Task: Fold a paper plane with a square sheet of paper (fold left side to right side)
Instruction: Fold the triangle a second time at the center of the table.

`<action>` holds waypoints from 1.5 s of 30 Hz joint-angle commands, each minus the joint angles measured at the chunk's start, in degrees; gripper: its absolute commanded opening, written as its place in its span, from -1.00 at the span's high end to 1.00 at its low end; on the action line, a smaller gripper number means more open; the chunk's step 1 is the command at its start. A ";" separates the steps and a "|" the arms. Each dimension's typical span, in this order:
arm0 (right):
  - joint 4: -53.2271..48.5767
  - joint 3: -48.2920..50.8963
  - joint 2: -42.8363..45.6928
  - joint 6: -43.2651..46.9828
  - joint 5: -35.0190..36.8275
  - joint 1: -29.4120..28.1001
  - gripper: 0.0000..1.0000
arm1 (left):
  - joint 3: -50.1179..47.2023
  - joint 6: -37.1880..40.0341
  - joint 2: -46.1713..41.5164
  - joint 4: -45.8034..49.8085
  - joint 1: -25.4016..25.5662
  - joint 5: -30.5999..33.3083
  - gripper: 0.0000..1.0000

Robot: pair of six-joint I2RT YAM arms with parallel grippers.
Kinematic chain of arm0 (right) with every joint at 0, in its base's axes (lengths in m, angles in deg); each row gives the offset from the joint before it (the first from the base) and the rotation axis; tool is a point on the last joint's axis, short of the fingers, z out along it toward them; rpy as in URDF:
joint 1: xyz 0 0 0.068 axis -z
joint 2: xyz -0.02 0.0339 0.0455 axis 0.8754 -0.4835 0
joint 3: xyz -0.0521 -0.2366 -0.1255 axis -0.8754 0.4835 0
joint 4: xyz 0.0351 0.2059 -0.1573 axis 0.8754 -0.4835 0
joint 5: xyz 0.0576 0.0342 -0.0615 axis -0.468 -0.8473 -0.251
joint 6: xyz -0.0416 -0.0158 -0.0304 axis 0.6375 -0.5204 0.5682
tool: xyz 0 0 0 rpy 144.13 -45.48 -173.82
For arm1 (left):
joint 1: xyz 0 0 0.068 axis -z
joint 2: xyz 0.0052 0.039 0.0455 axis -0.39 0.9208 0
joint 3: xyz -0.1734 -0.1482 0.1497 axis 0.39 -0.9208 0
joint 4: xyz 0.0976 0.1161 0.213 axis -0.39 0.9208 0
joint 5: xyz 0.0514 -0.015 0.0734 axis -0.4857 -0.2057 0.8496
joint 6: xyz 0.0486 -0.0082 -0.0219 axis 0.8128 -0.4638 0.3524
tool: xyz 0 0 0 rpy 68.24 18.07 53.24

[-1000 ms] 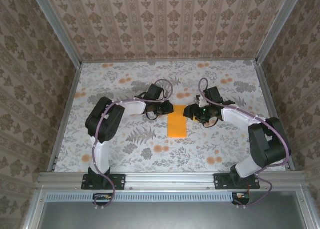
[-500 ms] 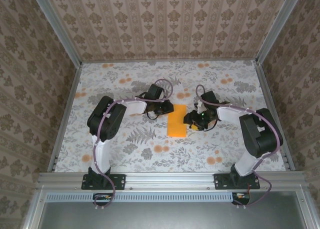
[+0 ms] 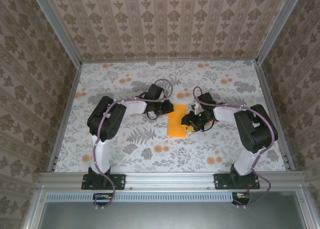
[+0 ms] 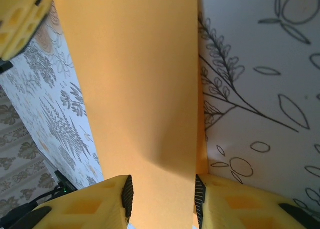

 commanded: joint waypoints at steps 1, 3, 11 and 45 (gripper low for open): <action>3.20 -1.91 -0.76 -2.59 -1.98 0.29 0.24 | -1.65 2.11 -3.19 -0.80 0.16 0.60 0.63; 3.41 -2.73 -1.34 -2.94 -2.07 0.67 0.26 | -2.95 3.95 -6.27 -1.70 0.07 0.92 0.55; 0.05 -9.55 -5.37 -2.05 -3.23 2.00 0.32 | -11.64 15.92 -24.41 1.91 2.83 5.92 0.09; -8.21 -16.06 -7.35 0.84 -1.73 2.05 0.41 | 3.13 34.77 -10.63 26.26 30.76 42.81 -0.10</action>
